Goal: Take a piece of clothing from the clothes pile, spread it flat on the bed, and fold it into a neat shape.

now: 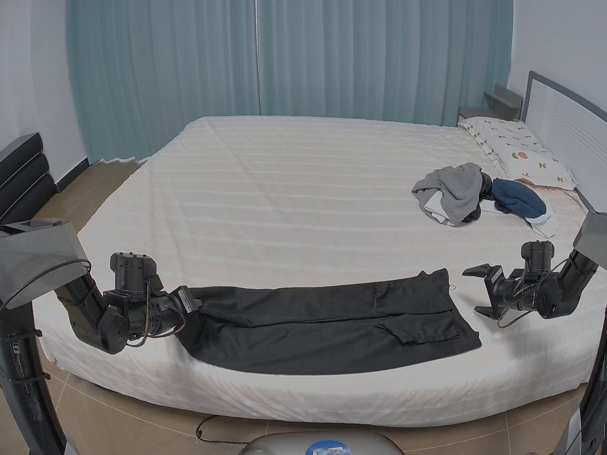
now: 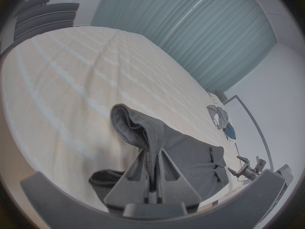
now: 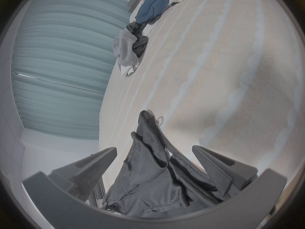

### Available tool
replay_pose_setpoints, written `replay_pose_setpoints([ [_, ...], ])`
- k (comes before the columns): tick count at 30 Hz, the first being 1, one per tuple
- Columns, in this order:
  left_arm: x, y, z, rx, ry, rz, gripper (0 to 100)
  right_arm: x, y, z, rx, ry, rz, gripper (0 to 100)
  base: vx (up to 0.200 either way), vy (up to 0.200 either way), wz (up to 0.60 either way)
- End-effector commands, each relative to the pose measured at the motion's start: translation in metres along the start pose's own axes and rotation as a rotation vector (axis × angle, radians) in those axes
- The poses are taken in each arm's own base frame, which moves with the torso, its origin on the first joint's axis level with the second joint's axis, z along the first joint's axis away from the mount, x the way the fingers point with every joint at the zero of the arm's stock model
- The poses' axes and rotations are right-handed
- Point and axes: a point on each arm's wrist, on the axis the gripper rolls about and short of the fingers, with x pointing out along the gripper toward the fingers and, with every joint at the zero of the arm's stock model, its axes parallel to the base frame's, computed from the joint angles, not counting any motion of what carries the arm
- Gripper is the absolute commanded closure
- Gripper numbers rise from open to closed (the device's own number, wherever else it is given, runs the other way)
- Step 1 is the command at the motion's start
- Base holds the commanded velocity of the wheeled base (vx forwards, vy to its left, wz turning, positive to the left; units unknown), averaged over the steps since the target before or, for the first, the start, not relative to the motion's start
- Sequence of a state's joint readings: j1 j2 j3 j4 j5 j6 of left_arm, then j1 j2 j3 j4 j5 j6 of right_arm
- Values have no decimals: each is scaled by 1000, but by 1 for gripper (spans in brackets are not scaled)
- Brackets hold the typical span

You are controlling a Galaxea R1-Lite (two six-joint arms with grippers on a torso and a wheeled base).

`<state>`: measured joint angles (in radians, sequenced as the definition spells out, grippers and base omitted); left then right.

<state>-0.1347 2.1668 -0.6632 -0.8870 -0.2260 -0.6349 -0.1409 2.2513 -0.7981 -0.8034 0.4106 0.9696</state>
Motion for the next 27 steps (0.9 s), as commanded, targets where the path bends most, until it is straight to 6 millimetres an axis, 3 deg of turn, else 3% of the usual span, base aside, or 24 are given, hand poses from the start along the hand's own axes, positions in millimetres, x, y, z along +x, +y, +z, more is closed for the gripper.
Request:
replay_pose_setpoints([
  [1,-5,-14,2,19,-15,-34,100,1,-1,-2,0,6,-5,0,0,-200,0],
  [15,-8,-51,13,58,-56,7,100,0,-2,-4,-3,10,-9,0,0,-200,0],
  [27,-9,-95,18,95,44,5,100,1,-2,-5,-11,15,-10,0,0,-200,0],
])
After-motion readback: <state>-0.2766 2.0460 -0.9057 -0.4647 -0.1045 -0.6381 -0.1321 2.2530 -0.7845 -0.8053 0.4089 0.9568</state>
